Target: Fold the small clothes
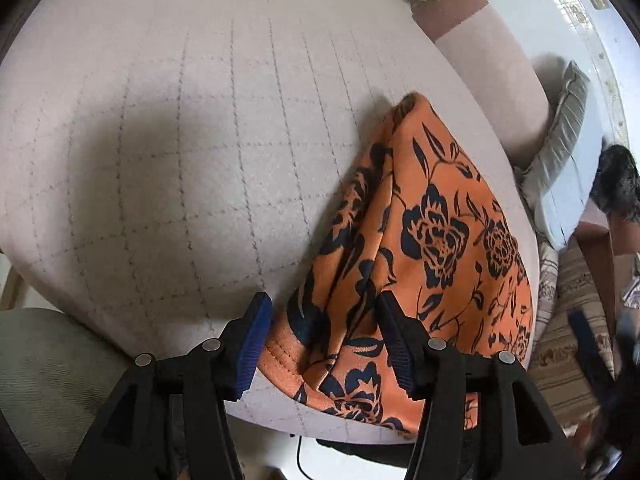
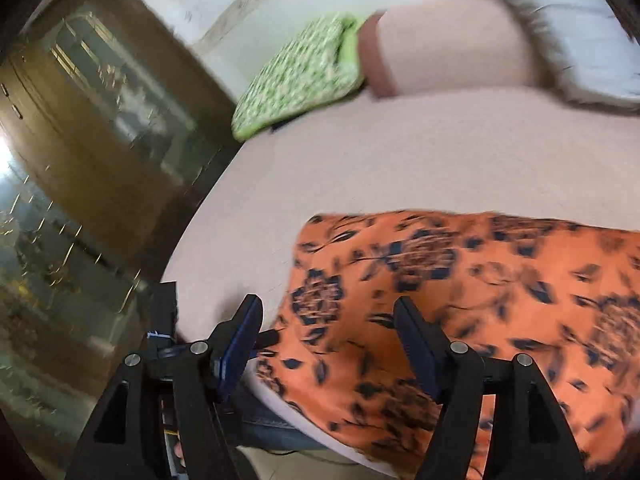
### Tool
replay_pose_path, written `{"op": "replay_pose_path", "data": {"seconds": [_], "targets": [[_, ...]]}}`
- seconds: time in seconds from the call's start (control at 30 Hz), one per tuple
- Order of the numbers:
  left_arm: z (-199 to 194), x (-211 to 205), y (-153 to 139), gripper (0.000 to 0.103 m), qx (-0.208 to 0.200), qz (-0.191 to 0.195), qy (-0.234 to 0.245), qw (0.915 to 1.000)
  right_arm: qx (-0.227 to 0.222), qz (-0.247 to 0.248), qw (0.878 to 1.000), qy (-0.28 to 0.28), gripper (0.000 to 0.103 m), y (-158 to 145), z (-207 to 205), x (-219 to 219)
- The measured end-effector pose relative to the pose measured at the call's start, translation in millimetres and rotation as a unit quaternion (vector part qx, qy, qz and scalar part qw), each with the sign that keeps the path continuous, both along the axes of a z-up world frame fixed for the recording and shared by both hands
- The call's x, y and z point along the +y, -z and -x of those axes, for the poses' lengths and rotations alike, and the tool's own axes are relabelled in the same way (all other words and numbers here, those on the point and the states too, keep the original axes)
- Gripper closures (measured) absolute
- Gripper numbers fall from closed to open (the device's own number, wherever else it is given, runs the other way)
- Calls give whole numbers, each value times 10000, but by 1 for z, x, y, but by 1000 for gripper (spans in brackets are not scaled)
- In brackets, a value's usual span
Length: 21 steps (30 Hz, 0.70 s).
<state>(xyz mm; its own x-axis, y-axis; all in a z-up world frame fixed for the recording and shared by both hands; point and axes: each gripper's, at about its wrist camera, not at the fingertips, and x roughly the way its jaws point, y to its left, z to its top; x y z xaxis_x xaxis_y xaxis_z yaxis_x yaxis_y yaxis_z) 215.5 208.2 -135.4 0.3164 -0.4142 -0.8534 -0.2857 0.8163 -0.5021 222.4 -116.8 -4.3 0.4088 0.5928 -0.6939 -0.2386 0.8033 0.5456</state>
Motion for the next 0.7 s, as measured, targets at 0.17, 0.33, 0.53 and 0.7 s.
{"op": "replay_pose_path", "data": {"seconds": [0.17, 0.33, 0.53, 0.7], "targets": [[-11, -10, 9, 58, -4, -72, 343, 9994, 476, 221, 9967, -615, 32, 16, -43, 54], [-19, -1, 17, 88, -25, 455, 171, 9988, 1058, 628, 9852, -1193, 34, 39, -74, 113], [-8, 0, 2, 91, -489, 605, 208, 9968, 1766, 1544, 9553, -1799, 37, 64, -98, 167], [-5, -6, -5, 91, -645, 401, 323, 9966, 2556, 2186, 9206, -1985, 45, 98, -105, 192]]}}
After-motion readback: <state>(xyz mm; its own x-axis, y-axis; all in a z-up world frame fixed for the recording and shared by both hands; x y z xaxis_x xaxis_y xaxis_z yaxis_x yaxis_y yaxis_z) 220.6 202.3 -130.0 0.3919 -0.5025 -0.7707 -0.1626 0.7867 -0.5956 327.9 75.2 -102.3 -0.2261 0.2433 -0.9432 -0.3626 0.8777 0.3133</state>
